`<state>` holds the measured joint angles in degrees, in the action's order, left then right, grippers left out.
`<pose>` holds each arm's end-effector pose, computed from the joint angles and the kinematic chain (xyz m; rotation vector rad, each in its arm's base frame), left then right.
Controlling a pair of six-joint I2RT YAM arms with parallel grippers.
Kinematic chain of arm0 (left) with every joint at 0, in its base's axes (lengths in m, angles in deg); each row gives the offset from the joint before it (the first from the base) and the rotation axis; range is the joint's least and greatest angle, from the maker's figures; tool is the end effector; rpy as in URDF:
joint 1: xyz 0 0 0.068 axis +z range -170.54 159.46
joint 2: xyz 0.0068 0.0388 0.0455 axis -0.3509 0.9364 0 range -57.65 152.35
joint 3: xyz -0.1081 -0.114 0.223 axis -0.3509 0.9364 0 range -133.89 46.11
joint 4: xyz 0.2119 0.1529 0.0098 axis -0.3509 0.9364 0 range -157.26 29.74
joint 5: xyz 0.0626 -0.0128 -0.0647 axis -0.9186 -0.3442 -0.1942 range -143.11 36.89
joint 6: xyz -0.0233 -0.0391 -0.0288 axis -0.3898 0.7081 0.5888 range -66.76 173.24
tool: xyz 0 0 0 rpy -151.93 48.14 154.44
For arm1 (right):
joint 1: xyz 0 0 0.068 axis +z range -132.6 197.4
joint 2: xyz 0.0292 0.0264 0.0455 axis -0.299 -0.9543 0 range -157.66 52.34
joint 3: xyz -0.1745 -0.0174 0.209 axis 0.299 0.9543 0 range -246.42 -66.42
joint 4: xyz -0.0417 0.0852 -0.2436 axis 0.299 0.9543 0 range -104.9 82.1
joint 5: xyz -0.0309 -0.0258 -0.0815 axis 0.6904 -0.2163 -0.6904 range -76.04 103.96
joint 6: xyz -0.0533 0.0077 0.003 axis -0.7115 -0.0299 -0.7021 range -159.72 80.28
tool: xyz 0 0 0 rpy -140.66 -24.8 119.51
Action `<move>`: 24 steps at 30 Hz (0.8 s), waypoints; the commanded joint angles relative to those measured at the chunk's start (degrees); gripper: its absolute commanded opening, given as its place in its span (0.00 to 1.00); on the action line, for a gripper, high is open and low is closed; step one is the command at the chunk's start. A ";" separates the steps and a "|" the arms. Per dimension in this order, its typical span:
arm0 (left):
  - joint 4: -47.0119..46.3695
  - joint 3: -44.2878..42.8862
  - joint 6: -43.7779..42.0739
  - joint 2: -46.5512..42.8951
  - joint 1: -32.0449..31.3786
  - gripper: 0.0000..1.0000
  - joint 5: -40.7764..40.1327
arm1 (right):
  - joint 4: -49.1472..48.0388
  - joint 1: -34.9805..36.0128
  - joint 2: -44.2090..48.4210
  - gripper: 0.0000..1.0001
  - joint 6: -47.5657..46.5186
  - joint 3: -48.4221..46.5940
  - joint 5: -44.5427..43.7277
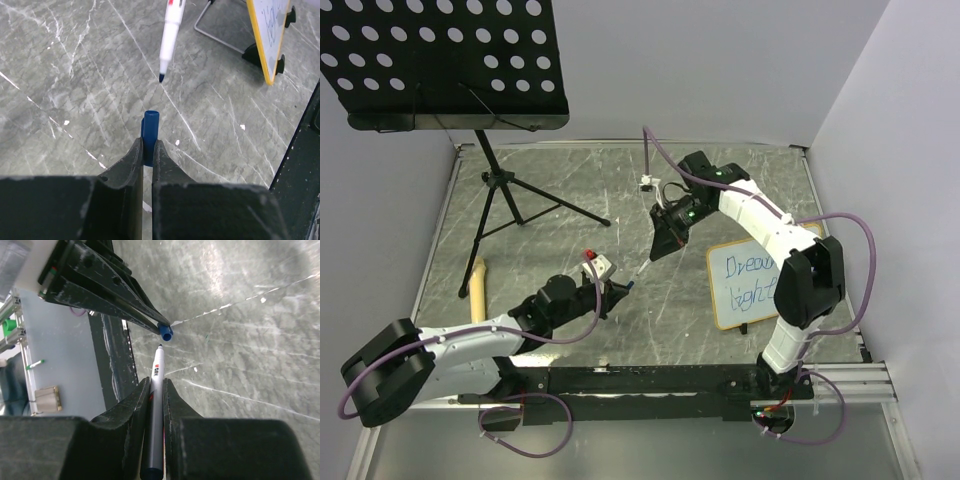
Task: Write a sentence on the whiteboard
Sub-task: Insert the whiteboard marker without the cap into the pen cap.
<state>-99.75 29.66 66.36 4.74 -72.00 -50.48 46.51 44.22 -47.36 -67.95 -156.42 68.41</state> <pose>0.1344 -0.1713 0.1877 0.6517 1.7709 -0.8319 0.2962 0.1824 0.3020 -1.3548 2.1334 1.2902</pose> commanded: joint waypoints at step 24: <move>-7.94 1.24 -3.55 -0.16 -0.22 0.03 5.28 | 4.16 1.91 -3.48 0.00 -3.15 -4.22 1.62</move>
<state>-104.32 30.99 63.39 4.74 -72.00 -46.63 49.94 45.82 -50.25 -69.70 -158.76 68.87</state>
